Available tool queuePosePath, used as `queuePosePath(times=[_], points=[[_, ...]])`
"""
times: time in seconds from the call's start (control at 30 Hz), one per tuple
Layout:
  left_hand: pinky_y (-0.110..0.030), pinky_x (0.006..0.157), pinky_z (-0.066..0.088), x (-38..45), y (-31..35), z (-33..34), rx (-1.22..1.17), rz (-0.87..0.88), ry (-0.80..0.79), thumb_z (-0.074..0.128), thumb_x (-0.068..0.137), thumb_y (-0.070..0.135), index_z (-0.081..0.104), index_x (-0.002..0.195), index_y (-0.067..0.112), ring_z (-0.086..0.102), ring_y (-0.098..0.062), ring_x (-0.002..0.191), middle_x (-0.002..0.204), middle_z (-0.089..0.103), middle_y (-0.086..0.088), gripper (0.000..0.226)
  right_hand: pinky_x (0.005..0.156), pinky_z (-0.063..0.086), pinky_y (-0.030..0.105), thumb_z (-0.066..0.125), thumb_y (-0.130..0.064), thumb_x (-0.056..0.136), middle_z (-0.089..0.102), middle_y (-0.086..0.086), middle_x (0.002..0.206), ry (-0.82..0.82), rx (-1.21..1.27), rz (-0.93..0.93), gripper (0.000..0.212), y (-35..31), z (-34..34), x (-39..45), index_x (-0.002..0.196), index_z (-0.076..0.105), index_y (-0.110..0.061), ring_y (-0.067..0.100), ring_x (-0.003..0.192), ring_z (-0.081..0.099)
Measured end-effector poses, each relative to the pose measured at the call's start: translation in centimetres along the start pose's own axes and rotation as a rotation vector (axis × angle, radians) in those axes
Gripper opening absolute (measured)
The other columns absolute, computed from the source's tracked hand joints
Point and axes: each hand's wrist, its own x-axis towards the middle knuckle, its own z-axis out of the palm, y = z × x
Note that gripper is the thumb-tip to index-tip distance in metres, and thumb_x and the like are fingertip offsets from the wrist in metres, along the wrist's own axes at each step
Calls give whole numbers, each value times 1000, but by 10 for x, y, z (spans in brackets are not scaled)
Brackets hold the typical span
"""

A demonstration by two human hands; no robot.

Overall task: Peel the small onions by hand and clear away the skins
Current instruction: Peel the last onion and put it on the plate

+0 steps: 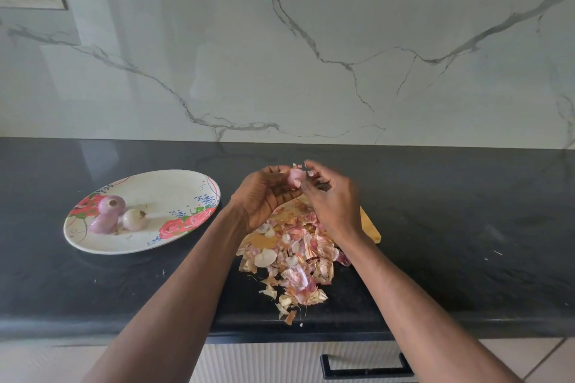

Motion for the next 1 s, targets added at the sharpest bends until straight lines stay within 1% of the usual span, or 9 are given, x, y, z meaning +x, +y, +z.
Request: queuePosePath(times=[0.1,0.17,0.3,0.4,0.53,0.67,0.83,0.93,1.0], points=[[-33,79,60,-2,0,1,43,1,4,47,98,-4,64,96,0,70,-23,79,89,71,-17,18,80,56,24,77,-17,86,71,-3,102,50,-44,-93,24,3,2,1,109,77,-9,7,92,65],[-32,78,61,-2,-1,1,70,-3,5,49,97,-5,64,96,0,70,-24,80,91,71,-18,15,76,55,26,75,-7,88,71,-3,94,87,-69,-108,13,5,2,1,100,78,-7,8,85,64],[-32,77,61,-2,-2,1,126,-18,6,60,95,3,64,101,0,70,-25,82,97,71,-21,8,71,57,35,68,-8,93,70,1,92,99,-114,-43,6,4,3,1,95,74,-7,13,82,64],[-29,70,60,-2,-1,1,93,-38,-5,59,97,10,65,104,-1,70,-26,80,100,70,-23,14,74,58,41,66,-9,95,70,-1,88,120,-102,32,7,7,3,4,94,73,-9,15,81,65],[-27,62,58,0,2,-1,-27,-25,37,52,101,11,63,111,2,70,-23,78,102,72,-21,17,72,58,32,67,-8,94,74,2,85,92,-131,15,26,9,1,4,120,70,-9,12,74,67],[-28,67,58,3,3,-7,-75,21,103,51,101,8,64,117,5,69,-22,81,103,73,-18,20,77,60,34,68,-8,94,77,1,97,49,-180,-22,14,11,2,3,103,79,-8,14,85,72],[-31,72,61,3,3,-6,-127,-5,95,47,100,3,62,115,1,69,-32,92,109,70,-26,21,73,56,14,71,-8,92,77,-2,99,-2,-157,-26,15,13,1,4,105,78,-9,4,82,67],[-33,74,60,4,2,-5,-113,-17,73,44,101,1,60,114,-1,71,-34,90,105,71,-26,21,63,58,27,71,-11,93,76,-6,88,-22,-103,-6,13,12,1,3,102,79,-12,3,69,67],[-34,75,60,4,1,-5,-70,-16,60,42,101,1,60,114,1,71,-31,84,99,72,-22,22,63,55,24,73,-20,92,75,-12,84,-21,-28,34,10,8,0,4,98,80,-16,2,71,67]])
